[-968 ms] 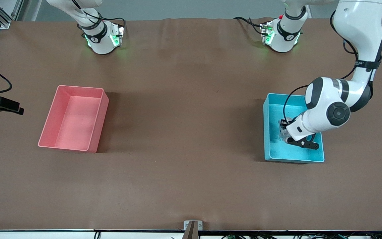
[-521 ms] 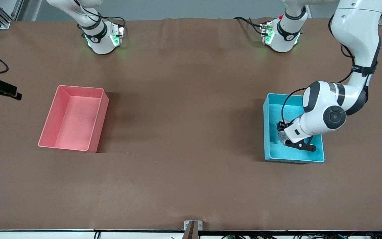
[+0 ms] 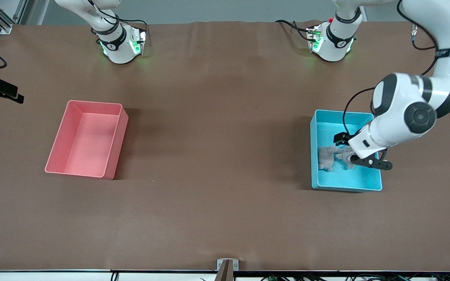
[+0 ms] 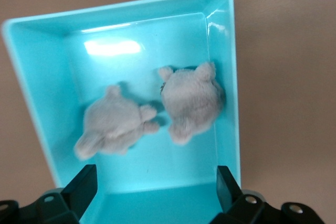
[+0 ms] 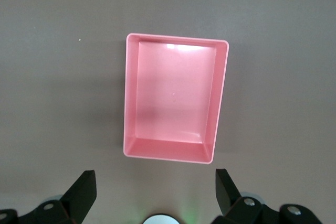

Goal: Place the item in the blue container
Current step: 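Open the left gripper beside the first plush and lift it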

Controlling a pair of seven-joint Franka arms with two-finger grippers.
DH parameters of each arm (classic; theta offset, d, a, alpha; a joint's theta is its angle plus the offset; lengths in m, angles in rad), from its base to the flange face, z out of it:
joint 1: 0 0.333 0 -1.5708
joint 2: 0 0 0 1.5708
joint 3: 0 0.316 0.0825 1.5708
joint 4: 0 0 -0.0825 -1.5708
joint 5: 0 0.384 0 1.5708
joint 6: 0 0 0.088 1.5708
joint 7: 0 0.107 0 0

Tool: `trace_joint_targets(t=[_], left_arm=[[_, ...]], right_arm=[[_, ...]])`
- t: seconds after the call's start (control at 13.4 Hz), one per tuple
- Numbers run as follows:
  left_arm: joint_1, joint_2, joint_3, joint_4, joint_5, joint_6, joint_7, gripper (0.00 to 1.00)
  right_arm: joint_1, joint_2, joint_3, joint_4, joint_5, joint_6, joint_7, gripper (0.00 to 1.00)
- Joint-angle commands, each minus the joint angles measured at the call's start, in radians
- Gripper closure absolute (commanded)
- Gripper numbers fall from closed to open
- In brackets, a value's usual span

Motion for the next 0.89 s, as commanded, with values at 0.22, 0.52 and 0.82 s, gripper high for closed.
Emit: trace_joint_targets(t=[0.22,0.52,0.82], left_arm=[[0.056,-0.203,-0.004,0.046,-0.001,-0.188,-0.007,0.00],[0.058,-0.246,-0.004,0.141,-0.001,-0.339,-0.073,0.00],[0.059,-0.238,-0.002,0.253,-0.001,-0.394,-0.102,0.00]], right_arm=[[0.004,-0.086,0.039,-0.026,-0.019,-0.050,-0.002,0.00],[0.006,-0.092,0.046,0.002,-0.019,-0.053,-0.003,0.00],[0.000,-0.086,0.045,0.051,-0.021,-0.102,-0.003,0.00]])
